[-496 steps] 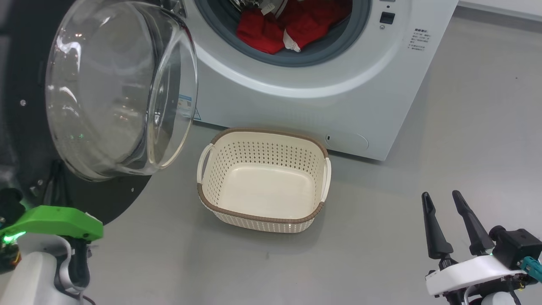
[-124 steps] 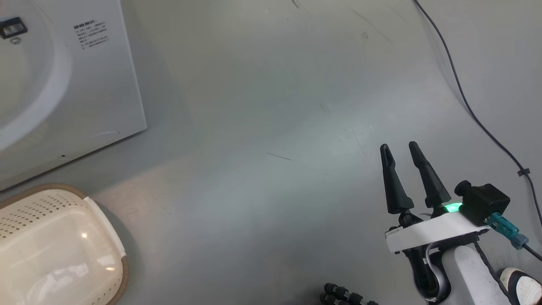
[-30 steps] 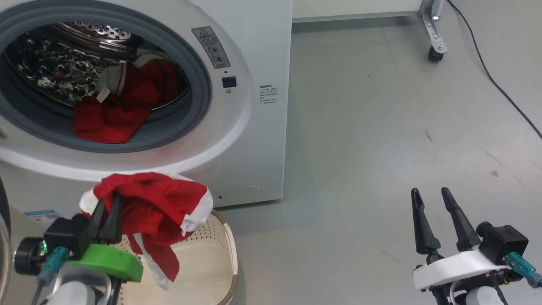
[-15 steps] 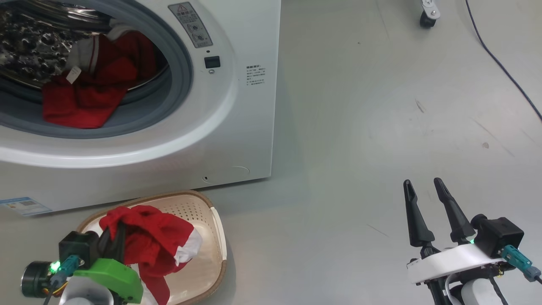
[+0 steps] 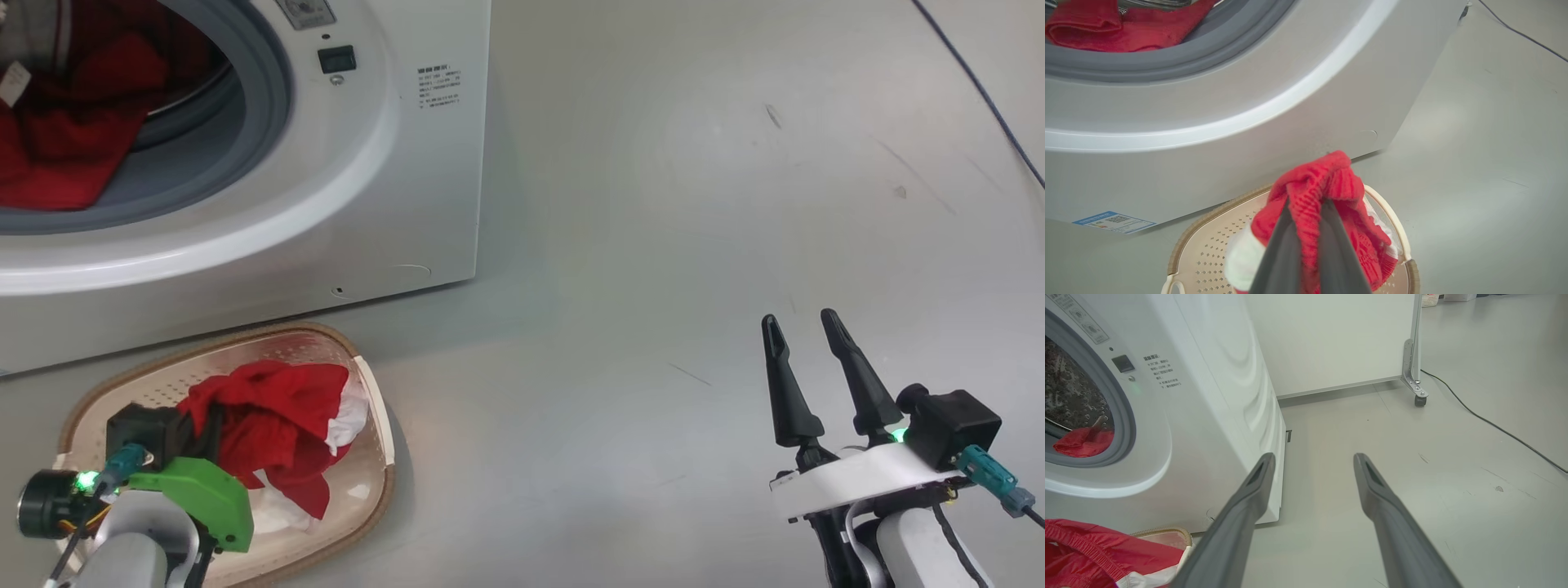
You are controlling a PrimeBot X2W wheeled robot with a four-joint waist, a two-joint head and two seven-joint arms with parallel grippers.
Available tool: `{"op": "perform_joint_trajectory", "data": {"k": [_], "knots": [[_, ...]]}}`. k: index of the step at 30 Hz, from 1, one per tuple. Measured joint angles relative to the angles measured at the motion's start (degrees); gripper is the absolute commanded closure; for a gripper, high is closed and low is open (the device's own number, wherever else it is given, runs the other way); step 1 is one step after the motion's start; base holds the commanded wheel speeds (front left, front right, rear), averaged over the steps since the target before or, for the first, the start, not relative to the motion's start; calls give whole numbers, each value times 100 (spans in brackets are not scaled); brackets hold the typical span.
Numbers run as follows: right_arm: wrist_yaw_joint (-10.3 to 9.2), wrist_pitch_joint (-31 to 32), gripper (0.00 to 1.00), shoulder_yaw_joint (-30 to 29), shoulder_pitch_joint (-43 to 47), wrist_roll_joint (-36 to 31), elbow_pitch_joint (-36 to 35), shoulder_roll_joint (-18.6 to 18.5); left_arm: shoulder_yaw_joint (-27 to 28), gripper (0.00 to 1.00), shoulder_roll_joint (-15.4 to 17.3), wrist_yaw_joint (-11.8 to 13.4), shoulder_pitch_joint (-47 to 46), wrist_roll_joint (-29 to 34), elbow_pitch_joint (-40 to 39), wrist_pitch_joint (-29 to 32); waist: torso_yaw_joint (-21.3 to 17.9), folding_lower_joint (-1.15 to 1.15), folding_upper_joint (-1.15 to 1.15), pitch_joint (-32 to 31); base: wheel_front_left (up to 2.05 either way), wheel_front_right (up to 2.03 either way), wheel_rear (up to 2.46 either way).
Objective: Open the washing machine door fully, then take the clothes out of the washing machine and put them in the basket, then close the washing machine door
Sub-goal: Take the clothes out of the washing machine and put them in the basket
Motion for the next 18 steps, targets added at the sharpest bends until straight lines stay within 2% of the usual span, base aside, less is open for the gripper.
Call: {"op": "perform_joint_trajectory", "data": {"k": [7,14,18], "knots": [[0,0,0,-20,-186,24,-41,-3,71,100,67,7,-392,5,437,130,-180,0,0,488,0,0,0],[0,0,0,-213,-374,24,-131,-41,236,100,0,62,-799,-129,876,176,-304,0,0,956,0,0,0],[0,0,0,-230,-491,24,-147,-38,339,100,-27,164,-951,-146,1176,177,-334,0,0,1176,0,0,0]]}}
